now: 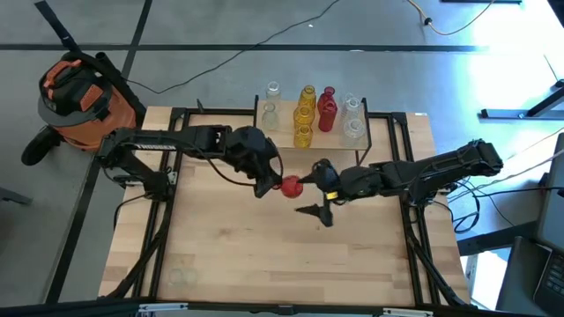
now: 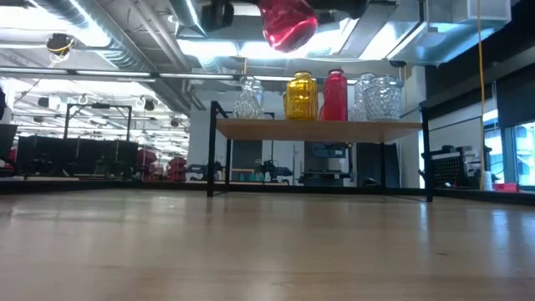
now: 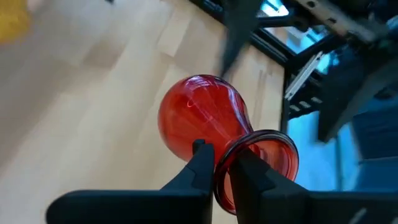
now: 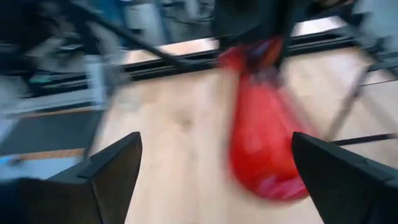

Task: Sort vases onto shelf
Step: Put the red vase on the shelf aligned with the other red vase

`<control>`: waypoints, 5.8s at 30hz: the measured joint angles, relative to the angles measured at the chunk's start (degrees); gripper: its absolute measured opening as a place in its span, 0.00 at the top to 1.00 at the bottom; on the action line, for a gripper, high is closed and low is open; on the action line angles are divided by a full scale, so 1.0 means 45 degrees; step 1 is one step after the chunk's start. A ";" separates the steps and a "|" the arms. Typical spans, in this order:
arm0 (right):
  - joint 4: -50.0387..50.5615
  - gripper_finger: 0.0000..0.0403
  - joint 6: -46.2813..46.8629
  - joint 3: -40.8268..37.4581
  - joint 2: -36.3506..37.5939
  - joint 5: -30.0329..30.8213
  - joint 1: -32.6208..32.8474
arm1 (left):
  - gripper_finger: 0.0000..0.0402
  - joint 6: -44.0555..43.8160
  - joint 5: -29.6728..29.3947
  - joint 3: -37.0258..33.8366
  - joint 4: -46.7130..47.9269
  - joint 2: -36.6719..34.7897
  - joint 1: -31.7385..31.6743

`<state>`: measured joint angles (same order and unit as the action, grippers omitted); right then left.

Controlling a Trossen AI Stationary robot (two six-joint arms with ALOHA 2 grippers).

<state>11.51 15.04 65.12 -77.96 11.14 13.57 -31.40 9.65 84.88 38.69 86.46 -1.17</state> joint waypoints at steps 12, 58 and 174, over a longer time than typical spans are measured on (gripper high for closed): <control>0.2499 0.17 -0.1439 0.2937 -0.2957 0.1330 -0.0021 | 0.95 -0.2994 -0.0503 0.0000 -0.0217 0.0843 -0.0198; 0.3034 0.83 0.0507 0.3659 -0.3480 0.2508 -0.0006 | 0.64 -0.1217 -0.0146 0.0005 -0.0278 0.0826 -0.0062; 0.1994 0.71 0.6265 -0.1252 -0.1591 1.1597 -0.3103 | 0.27 0.0889 -0.3041 0.0015 0.4137 -0.0622 0.1370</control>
<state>20.49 43.23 59.48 -85.12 63.32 -0.39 -27.40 -4.03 84.95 57.31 83.66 4.99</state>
